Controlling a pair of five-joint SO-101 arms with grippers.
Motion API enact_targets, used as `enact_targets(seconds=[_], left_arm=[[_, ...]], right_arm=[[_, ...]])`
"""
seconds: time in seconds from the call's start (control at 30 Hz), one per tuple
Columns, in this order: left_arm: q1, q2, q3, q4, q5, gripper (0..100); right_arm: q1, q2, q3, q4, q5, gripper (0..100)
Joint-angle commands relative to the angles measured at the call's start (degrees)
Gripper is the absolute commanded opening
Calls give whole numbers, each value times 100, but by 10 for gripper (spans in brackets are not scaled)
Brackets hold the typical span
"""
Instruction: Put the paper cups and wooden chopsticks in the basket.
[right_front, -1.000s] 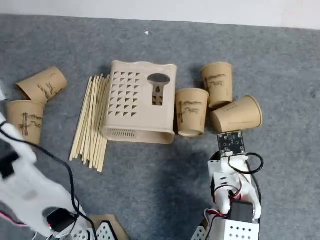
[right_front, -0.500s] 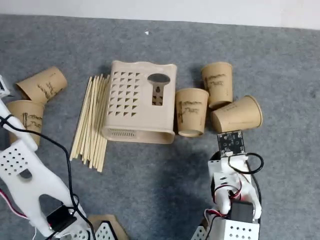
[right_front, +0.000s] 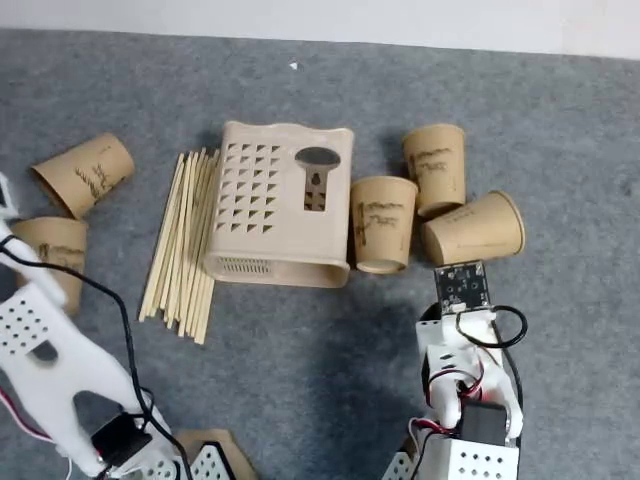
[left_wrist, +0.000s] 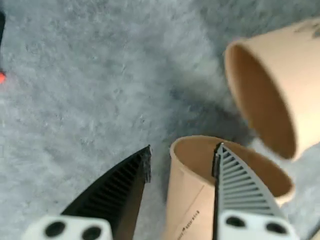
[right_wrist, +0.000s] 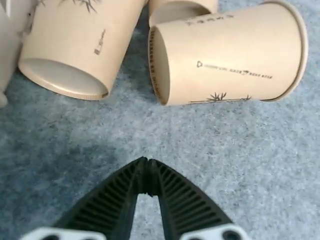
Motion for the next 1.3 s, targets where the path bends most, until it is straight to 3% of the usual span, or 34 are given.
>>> enact_targets(seconds=[0.0,0.4,0.77,0.93,1.27], left_arm=[[-57,-901,1059,70,-413,225],[-84,-4127,5209,53,-2013,225],[-224,-6404,8242,-79,-3130,224],[-629,-7371,8523,-563,-3209,224],[-673,-8989,8558,-607,-3209,224]], right_arm=[[75,-40,673,22,53,6],[92,-40,673,-66,26,6],[101,-40,673,-66,35,6],[101,-40,673,-66,35,6],[101,-40,673,-66,35,6]])
